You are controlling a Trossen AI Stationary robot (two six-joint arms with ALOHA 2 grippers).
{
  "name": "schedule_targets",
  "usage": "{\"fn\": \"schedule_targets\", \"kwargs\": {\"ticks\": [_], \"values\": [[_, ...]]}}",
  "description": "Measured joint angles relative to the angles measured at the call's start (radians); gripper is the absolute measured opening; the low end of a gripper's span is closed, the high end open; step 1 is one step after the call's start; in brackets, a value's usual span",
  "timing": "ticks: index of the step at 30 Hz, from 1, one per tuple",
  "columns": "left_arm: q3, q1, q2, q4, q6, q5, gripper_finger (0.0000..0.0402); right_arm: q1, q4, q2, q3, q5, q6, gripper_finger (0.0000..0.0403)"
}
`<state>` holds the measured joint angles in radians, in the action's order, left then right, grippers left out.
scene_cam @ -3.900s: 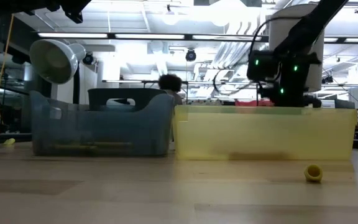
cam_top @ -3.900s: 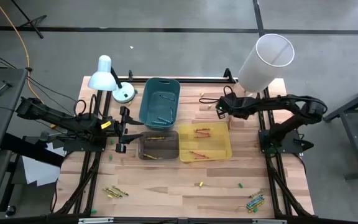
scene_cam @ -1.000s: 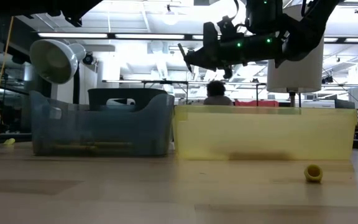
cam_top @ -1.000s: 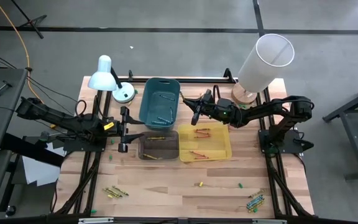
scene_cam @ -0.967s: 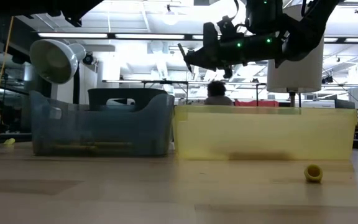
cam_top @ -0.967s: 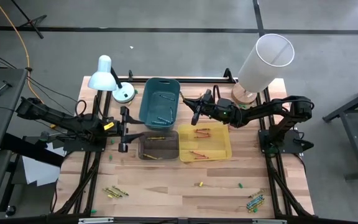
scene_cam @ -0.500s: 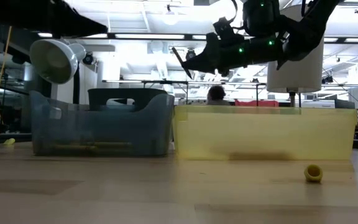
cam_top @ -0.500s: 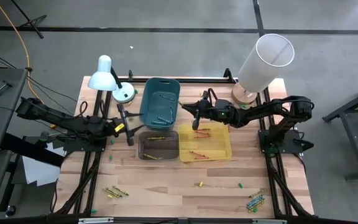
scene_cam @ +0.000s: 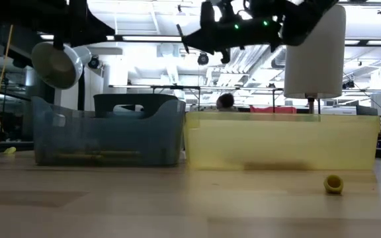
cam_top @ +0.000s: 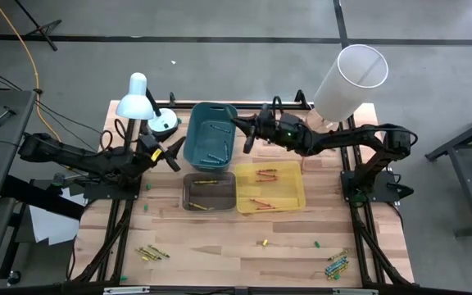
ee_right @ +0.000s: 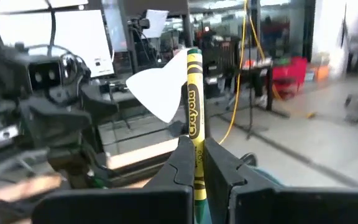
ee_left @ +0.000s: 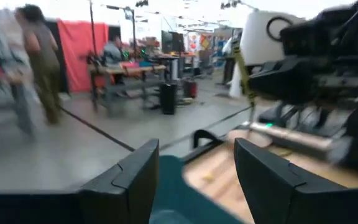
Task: Sort crayons
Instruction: Move the green crayon to the bottom left of the table
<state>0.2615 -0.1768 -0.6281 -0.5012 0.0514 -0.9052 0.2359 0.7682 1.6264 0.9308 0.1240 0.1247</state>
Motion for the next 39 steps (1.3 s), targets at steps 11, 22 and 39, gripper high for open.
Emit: {"fn": "schedule_targets", "kwargs": {"ticks": [11,22,39], "values": [[0.043,0.001,0.000,-0.012,-0.176,0.160,0.0195,0.000,-0.367,0.000,0.248,-0.081,0.185,0.0011],[0.043,0.084,0.000,0.054,-0.247,0.275,0.0195,0.013,-0.746,0.000,0.447,-0.069,0.105,0.0012],[0.044,0.245,-0.015,0.076,-0.261,0.503,0.0195,-0.002,-1.269,-0.033,0.504,-0.137,0.097,0.0012]]}}
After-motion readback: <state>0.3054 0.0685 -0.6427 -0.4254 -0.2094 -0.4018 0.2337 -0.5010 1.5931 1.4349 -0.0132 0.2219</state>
